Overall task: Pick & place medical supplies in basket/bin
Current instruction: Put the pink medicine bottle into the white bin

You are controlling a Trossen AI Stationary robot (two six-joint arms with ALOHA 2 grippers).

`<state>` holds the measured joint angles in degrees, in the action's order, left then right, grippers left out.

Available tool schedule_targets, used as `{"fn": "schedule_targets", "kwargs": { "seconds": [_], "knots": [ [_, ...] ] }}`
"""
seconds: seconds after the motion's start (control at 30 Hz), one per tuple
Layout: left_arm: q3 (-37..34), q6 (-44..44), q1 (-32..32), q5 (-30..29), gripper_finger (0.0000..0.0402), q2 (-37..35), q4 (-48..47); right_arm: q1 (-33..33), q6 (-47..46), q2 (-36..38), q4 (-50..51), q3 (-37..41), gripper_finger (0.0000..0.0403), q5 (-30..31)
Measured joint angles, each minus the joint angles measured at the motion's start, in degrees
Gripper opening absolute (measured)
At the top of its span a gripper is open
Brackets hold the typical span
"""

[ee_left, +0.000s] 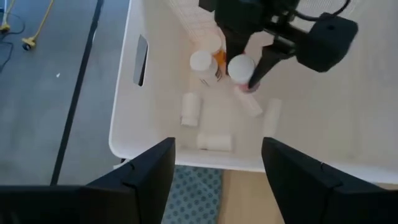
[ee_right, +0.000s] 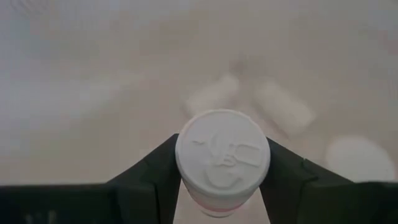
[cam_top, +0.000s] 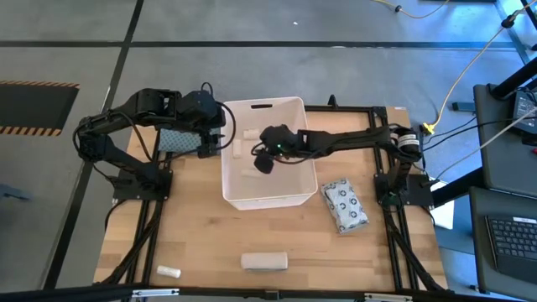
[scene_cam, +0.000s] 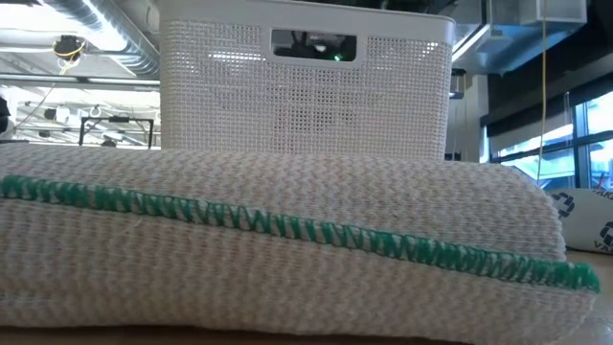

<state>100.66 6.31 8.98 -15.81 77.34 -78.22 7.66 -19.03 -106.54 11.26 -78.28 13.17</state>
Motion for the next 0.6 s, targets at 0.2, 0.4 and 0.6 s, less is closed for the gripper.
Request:
{"fn": "schedule_targets", "kwargs": {
  "seconds": [0.2, 0.4, 0.6],
  "knots": [
    [0.00, 0.52, 0.00, 0.26, 0.0235, 0.00, 0.00, 0.09, 1.33, 0.00, 8.57, 0.00, 0.0171, 0.11],
    [0.00, 0.52, 0.00, 0.26, 0.0235, 0.00, 0.00, 0.04, 0.92, -0.44, 9.22, 0.02, 0.0171, 0.04],
    [0.00, 0.60, 0.00, 0.28, 0.0235, 0.00, -0.02, -0.43, -0.28, -0.92, 8.86, 0.00, 0.0171, 0.09]
  ]
}}
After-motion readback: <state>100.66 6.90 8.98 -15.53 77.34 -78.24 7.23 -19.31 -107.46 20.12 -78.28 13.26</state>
